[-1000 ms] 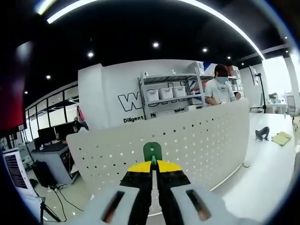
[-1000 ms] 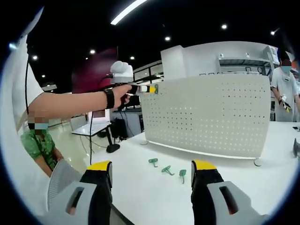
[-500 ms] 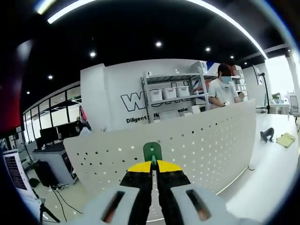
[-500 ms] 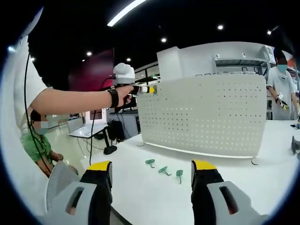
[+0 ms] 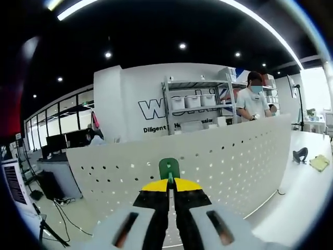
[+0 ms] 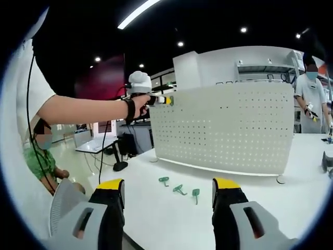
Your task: Insert the hook assembly into the mounting plate slot until the hook locks in place.
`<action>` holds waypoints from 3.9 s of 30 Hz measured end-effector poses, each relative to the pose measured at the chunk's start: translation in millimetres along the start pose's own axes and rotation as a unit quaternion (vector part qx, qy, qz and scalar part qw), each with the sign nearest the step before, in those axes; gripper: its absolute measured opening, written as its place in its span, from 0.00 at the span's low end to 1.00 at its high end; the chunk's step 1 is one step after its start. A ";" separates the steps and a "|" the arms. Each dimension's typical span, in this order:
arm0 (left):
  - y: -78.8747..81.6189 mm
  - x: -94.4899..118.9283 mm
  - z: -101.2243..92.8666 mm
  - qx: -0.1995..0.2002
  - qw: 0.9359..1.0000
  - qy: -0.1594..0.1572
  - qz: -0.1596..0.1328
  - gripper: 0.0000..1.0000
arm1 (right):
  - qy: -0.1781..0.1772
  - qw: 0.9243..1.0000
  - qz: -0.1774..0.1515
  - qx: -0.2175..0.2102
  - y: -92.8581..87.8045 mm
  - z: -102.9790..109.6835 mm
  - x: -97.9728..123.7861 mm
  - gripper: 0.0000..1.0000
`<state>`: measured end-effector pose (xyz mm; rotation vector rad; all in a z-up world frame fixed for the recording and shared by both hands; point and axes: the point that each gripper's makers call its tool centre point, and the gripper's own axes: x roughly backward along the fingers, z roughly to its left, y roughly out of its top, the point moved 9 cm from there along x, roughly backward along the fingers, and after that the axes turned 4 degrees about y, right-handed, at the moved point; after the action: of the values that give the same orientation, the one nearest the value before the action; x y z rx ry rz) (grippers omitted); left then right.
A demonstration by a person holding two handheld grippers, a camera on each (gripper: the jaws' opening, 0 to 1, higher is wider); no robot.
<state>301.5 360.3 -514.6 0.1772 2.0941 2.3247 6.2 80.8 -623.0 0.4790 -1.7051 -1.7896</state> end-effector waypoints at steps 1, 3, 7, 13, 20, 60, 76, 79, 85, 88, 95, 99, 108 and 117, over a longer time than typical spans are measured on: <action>-0.6 -1.5 -0.3 -0.001 1.000 0.000 0.000 0.02 | -0.001 1.000 0.000 0.000 0.3 -0.9 0.3 0.70; -2.1 -4.3 -0.2 -0.005 1.000 0.002 0.002 0.02 | -0.001 1.000 0.002 0.000 0.3 -2.2 0.4 0.70; 0.2 -7.1 -0.8 0.006 1.000 0.007 -0.003 0.02 | -0.001 1.000 0.004 0.000 1.2 -2.7 0.0 0.69; 0.9 -15.3 -4.5 0.003 1.000 0.012 0.004 0.02 | -0.006 1.000 0.001 0.000 2.7 -4.8 1.1 0.69; -1.3 -21.8 -3.4 0.007 1.000 0.016 0.010 0.02 | -0.013 1.000 0.002 -0.002 1.7 -8.7 2.9 0.69; -7.5 -28.9 -8.0 -0.025 0.999 0.036 0.032 0.03 | -0.016 1.000 0.004 -0.007 0.8 -11.4 0.1 0.68; -4.9 -28.8 -6.8 -0.030 0.999 0.015 0.033 0.14 | -0.004 1.000 0.002 -0.006 1.6 -9.0 -2.4 0.68; -7.7 -26.9 -7.5 -0.023 0.999 0.009 0.042 0.15 | -0.004 1.000 0.002 -0.007 1.4 -8.7 -1.7 0.68; -18.4 -17.8 -6.9 -0.016 0.998 -0.002 0.053 0.18 | -0.004 1.000 0.000 -0.006 1.6 -6.7 -1.2 0.68; -24.6 -15.7 -5.8 -0.020 0.998 -0.004 0.057 0.18 | -0.005 1.000 0.000 -0.007 1.1 -6.3 -1.4 0.67; -43.3 -8.9 -4.0 -0.009 0.996 -0.022 0.082 0.19 | -0.002 1.000 0.001 -0.006 0.2 -4.6 -1.1 0.67; -52.1 -1.6 -5.8 -0.010 0.995 -0.028 0.091 0.18 | 0.001 1.000 -0.001 -0.006 0.6 -4.6 -1.2 0.67; -77.1 12.0 -1.8 -0.007 0.991 -0.045 0.122 0.17 | 0.009 1.000 0.003 -0.005 0.0 -1.8 -2.2 0.66; -106.9 29.7 -6.9 -0.009 0.986 -0.072 0.147 0.20 | 0.012 1.000 0.005 -0.007 -1.8 -0.2 -3.1 0.66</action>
<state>263.9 367.3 -619.0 0.6770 2.0985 2.3934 8.3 82.6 -625.3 0.4834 -1.6749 -1.7818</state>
